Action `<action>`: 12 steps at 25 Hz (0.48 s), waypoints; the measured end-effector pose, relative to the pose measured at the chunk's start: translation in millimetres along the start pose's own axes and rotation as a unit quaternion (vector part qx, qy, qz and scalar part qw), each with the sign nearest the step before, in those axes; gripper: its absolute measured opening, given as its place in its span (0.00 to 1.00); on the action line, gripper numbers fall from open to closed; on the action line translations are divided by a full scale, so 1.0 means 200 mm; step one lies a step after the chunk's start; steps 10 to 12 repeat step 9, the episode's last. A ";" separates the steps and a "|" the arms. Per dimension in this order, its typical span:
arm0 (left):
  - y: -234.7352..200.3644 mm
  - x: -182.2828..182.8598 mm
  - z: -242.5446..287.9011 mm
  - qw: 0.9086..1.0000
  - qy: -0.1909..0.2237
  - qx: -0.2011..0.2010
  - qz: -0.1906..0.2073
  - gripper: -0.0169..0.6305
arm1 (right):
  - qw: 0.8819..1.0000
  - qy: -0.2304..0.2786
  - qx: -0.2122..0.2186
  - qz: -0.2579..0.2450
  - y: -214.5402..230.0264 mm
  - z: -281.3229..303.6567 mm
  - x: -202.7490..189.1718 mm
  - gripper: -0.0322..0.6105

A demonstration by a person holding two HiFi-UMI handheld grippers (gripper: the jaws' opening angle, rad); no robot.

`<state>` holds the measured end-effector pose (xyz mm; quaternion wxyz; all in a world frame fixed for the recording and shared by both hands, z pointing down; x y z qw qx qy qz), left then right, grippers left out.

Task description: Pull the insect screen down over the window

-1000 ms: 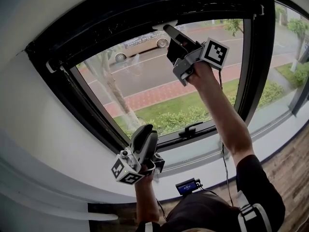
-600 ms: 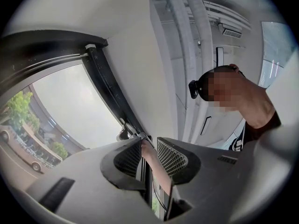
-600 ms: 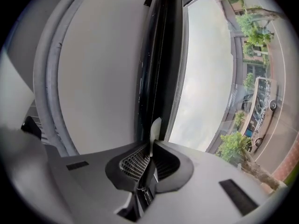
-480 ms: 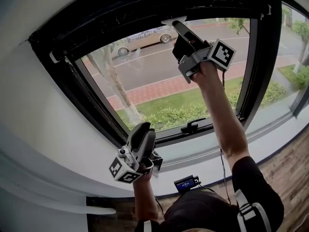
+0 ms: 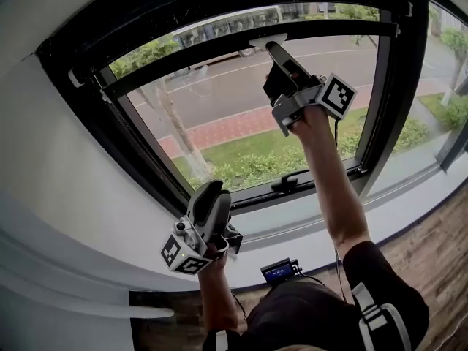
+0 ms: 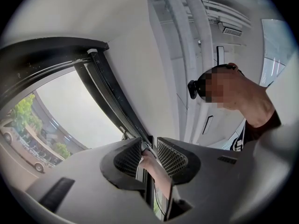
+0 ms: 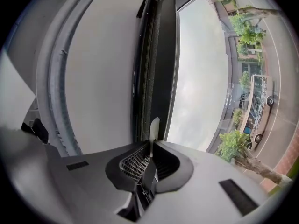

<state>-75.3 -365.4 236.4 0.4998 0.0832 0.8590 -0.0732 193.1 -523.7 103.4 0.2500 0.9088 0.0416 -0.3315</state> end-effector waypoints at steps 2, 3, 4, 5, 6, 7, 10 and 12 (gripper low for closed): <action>0.00 -0.03 -0.02 1.000 -0.001 0.001 0.001 0.18 | 1.000 0.001 -0.001 0.000 0.02 -0.04 -0.04 0.09; 0.00 -0.04 -0.03 1.000 -0.001 0.002 0.001 0.18 | 1.000 0.000 -0.001 0.001 0.03 -0.06 -0.06 0.09; 0.00 -0.05 -0.03 1.000 -0.002 0.001 0.001 0.18 | 1.000 0.001 -0.002 0.003 0.04 -0.07 -0.08 0.09; -0.01 -0.05 -0.03 1.000 -0.003 0.001 0.000 0.18 | 1.000 0.001 -0.003 0.004 0.05 -0.08 -0.09 0.09; -0.01 -0.06 -0.03 1.000 -0.004 0.000 -0.001 0.18 | 1.000 0.001 -0.004 0.004 0.06 -0.10 -0.09 0.09; -0.01 -0.06 -0.03 1.000 -0.004 0.000 -0.001 0.18 | 1.000 0.001 -0.004 0.004 0.07 -0.11 -0.10 0.09; -0.02 -0.06 -0.02 1.000 -0.005 0.000 -0.002 0.18 | 1.000 0.002 -0.005 0.003 0.08 -0.12 -0.11 0.09; -0.02 -0.06 -0.02 1.000 -0.005 0.000 -0.002 0.18 | 1.000 0.002 -0.005 0.003 0.08 -0.12 -0.11 0.09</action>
Point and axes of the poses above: the fingertips, and each gripper's own axes: z forward along the fingers, y to its right, x out of its top, the point moved 6 cm from there along -z, backward along the fingers, and after that the axes turned 11 degrees about -y, right-handed, at the moved point
